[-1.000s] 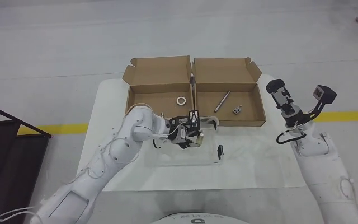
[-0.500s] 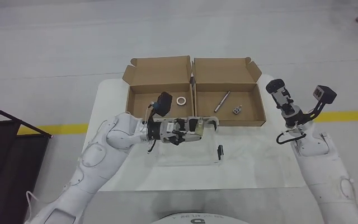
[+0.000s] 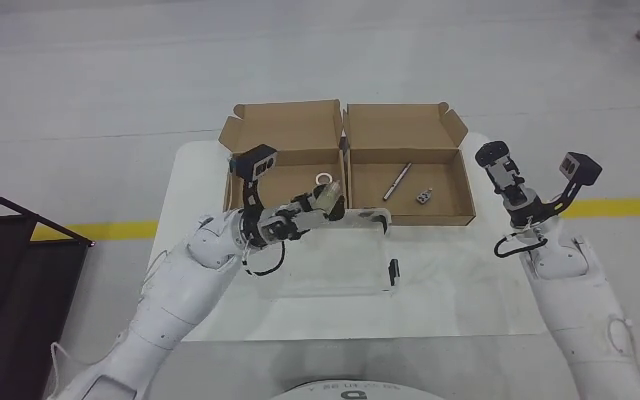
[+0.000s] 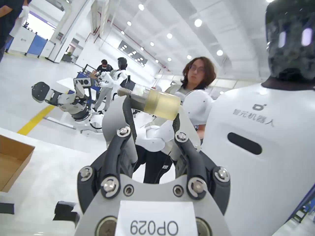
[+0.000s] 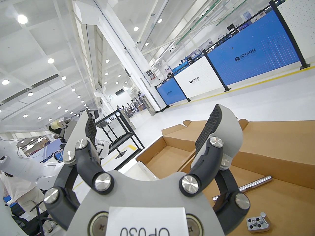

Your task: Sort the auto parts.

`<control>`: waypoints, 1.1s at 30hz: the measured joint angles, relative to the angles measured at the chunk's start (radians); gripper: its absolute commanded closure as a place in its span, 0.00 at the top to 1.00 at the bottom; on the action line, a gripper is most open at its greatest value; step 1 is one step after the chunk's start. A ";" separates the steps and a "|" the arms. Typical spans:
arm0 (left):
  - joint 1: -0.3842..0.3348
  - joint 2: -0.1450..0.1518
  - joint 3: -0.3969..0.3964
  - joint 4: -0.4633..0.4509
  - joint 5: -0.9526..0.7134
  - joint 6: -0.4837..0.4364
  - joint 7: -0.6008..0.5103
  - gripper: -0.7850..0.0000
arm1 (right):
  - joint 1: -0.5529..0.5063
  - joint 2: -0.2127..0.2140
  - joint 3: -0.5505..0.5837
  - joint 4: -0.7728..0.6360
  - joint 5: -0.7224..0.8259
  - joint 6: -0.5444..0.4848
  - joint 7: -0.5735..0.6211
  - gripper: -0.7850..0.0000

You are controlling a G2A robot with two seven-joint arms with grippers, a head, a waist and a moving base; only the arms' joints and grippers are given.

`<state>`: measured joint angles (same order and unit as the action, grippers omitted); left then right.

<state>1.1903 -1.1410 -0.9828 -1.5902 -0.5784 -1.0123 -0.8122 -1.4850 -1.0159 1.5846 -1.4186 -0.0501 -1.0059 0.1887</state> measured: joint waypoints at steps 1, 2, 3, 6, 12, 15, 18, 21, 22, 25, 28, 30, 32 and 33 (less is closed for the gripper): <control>0.005 -0.006 -0.002 0.002 -0.034 0.000 0.001 0.00 | 0.000 0.000 0.000 0.000 0.000 0.000 0.000 1.00; 0.009 -0.011 -0.003 0.003 -0.056 0.000 0.003 0.00 | 0.000 0.000 0.000 0.000 0.000 0.000 0.000 1.00; 0.013 -0.015 -0.003 0.004 -0.076 0.000 0.004 0.00 | 0.000 0.000 0.000 0.000 0.000 0.000 0.000 1.00; 0.019 -0.028 -0.001 0.010 -0.125 0.000 0.004 0.00 | 0.000 0.000 0.000 0.000 0.000 0.000 0.000 1.00; 0.018 -0.048 -0.003 0.017 -0.143 0.000 0.004 0.00 | 0.000 0.000 0.000 0.000 0.000 0.000 0.000 1.00; 0.014 -0.054 -0.005 0.021 -0.126 0.000 0.004 0.00 | 0.000 0.000 0.000 0.000 0.000 0.000 0.000 1.00; 0.009 -0.057 -0.008 0.022 -0.106 0.000 0.004 0.00 | 0.000 0.000 0.000 0.000 0.000 0.000 0.000 1.00; -0.005 -0.053 -0.027 0.030 -0.014 0.000 0.004 0.00 | 0.000 0.000 0.000 0.000 0.000 0.000 0.000 1.00; -0.005 -0.051 -0.040 0.029 0.025 0.000 0.004 0.00 | 0.000 0.000 0.000 0.000 0.000 0.000 0.000 1.00; -0.011 -0.040 -0.087 0.043 0.176 0.000 0.004 0.00 | 0.000 0.000 0.000 0.000 0.000 0.000 0.000 1.00; 0.011 -0.037 -0.167 0.009 0.303 0.000 0.006 0.00 | 0.000 0.000 0.000 0.000 0.000 0.000 0.000 1.00; 0.034 -0.037 -0.235 -0.019 0.337 0.000 0.021 0.00 | 0.000 0.000 0.000 0.000 0.000 0.000 0.000 1.00; 0.068 -0.041 -0.315 -0.073 0.425 0.000 0.083 0.00 | 0.000 0.000 0.000 0.000 0.000 0.000 0.000 1.00; 0.087 -0.044 -0.346 -0.097 0.470 0.000 0.120 0.00 | 0.000 0.000 0.000 0.000 0.000 0.000 0.000 1.00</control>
<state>1.2769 -1.1846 -1.3286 -1.6873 -0.1085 -1.0123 -0.6918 -1.4850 -1.0159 1.5846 -1.4186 -0.0501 -1.0059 0.1887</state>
